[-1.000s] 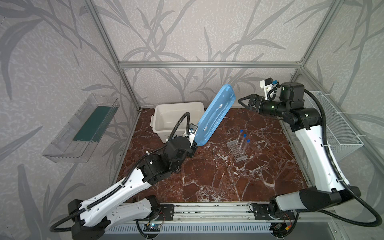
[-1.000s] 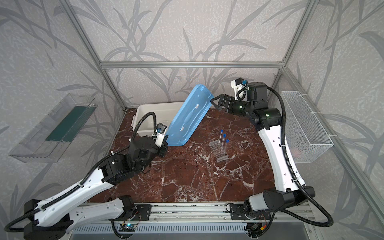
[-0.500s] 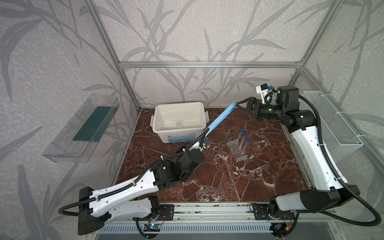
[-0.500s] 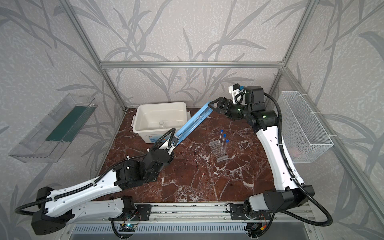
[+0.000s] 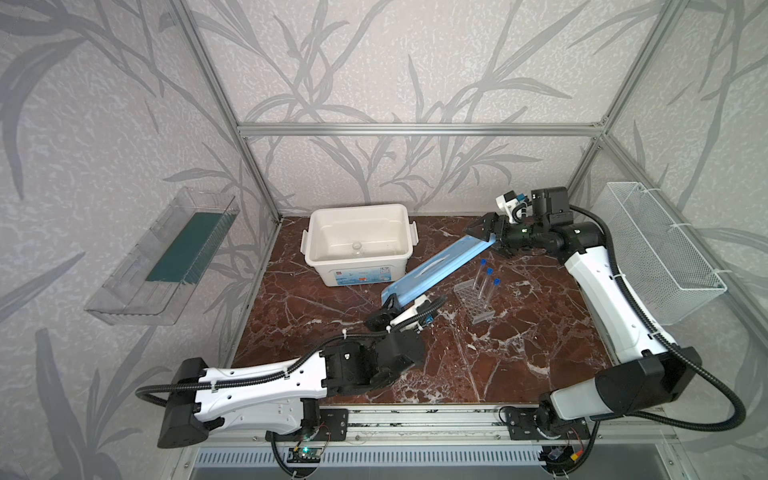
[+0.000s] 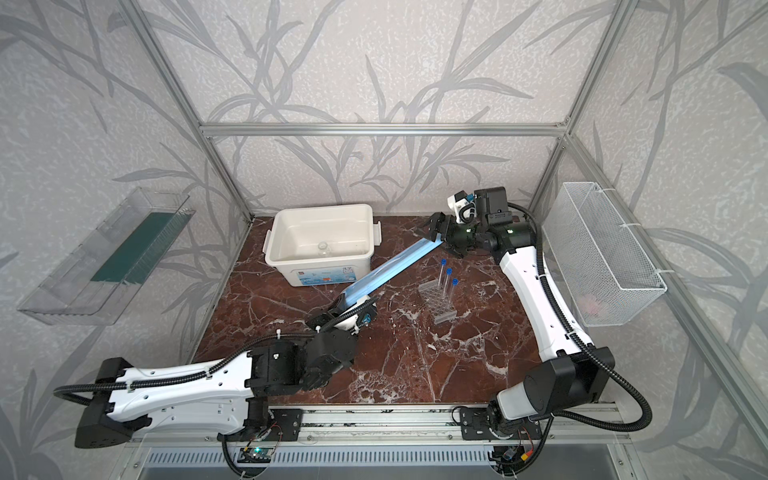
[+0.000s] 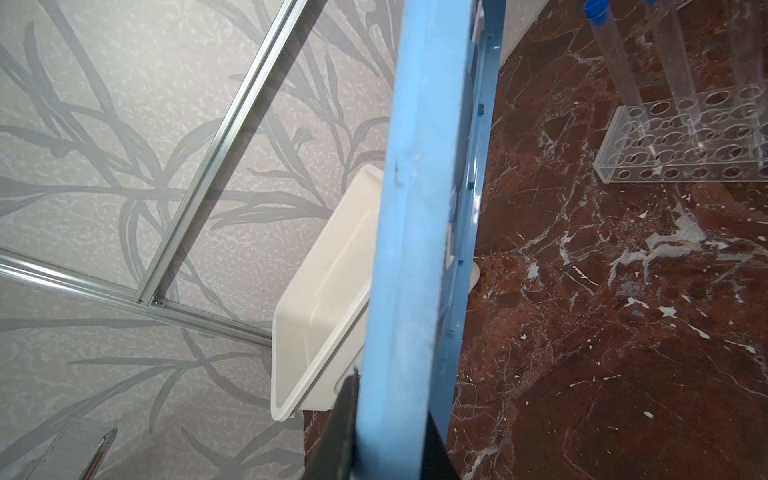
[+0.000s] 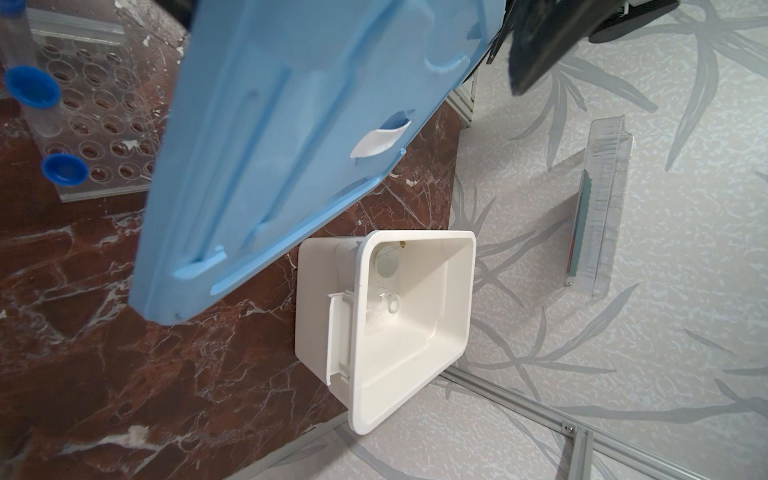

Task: Organize the chemistry lab equipment
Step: 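Swing the upright lid toward the white bin with both grippers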

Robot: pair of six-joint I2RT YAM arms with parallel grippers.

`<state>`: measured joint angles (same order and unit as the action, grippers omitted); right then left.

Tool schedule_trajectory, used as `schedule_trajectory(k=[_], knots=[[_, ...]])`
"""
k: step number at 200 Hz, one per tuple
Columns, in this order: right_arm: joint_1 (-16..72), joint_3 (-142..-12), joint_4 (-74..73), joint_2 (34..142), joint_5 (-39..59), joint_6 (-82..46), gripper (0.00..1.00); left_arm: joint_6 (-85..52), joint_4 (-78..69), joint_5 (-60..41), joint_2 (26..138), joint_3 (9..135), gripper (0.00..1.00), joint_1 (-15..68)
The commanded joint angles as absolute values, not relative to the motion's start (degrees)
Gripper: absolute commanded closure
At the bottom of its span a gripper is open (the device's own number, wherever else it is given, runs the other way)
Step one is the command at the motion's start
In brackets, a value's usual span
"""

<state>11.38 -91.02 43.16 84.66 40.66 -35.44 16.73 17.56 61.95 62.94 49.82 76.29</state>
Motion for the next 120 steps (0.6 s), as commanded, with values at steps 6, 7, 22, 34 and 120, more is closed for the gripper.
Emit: schedule_trajectory(k=[6,7,22,34,120], knots=[[11.6,-89.3,43.0,83.0,41.9,-34.7,0.33,18.2,12.2,68.6,63.8,48.1,0.97,77.5],[11.6,-89.2,43.0,83.0,41.9,-34.8,0.34,18.1,12.1,68.6,63.8,48.1,0.97,77.6],[11.6,-87.9,42.3,82.5,41.9,-35.0,0.43,17.4,11.3,68.2,63.3,47.4,0.96,77.7],[11.6,-86.8,41.1,82.4,42.5,-35.7,0.47,17.1,10.7,67.5,62.7,46.8,0.93,77.8],[11.2,-87.2,39.4,82.2,41.3,-37.7,0.17,13.4,5.4,71.1,62.9,43.5,1.0,79.2]])
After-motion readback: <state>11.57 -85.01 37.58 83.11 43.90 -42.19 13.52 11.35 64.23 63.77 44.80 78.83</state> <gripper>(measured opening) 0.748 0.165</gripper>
